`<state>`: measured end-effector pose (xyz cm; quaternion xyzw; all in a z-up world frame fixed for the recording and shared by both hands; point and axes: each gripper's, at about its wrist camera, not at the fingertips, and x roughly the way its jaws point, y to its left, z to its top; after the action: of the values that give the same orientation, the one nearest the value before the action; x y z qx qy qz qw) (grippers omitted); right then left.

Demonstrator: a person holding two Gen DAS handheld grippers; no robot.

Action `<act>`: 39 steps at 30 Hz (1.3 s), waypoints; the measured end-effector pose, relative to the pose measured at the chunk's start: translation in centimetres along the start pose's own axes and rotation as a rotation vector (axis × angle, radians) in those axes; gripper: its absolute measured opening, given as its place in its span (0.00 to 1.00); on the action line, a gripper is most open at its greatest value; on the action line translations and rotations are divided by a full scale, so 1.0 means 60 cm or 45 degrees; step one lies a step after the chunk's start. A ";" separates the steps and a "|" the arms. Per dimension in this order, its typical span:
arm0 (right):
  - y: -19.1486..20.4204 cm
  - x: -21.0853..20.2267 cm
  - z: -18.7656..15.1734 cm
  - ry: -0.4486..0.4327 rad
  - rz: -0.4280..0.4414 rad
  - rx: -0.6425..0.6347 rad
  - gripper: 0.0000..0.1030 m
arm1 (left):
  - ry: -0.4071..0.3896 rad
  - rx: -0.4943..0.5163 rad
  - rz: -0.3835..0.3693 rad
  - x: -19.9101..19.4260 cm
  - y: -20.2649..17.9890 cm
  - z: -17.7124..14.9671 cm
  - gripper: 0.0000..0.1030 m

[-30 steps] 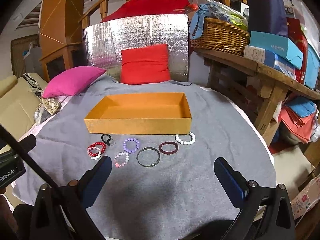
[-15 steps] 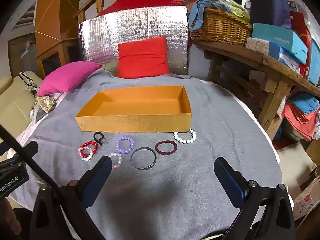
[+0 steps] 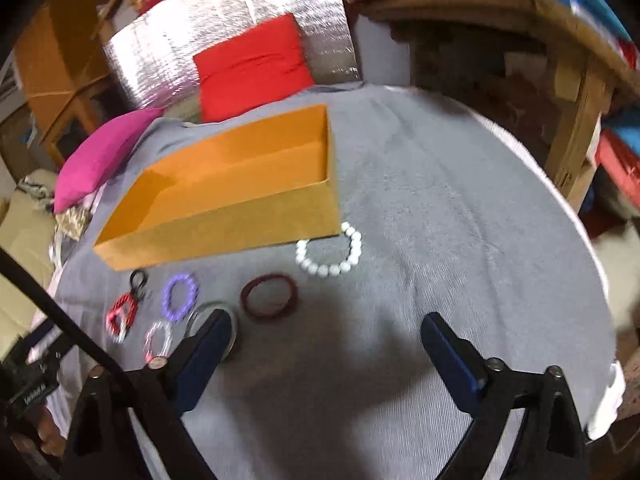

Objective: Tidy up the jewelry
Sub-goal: 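Grasp the white pearl bracelet with the right gripper while the left gripper grasps the black hair tie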

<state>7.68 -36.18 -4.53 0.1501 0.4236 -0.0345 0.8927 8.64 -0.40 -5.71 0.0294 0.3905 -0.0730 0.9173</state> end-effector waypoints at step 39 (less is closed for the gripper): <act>-0.021 -0.024 0.071 -0.228 -0.155 0.127 0.10 | 0.116 0.040 -0.120 0.104 -0.061 0.064 0.88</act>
<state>9.71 -38.72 -1.19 0.1644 0.3484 -0.1230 0.9146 15.05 -5.15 -7.55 0.0287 0.4316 -0.1208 0.8935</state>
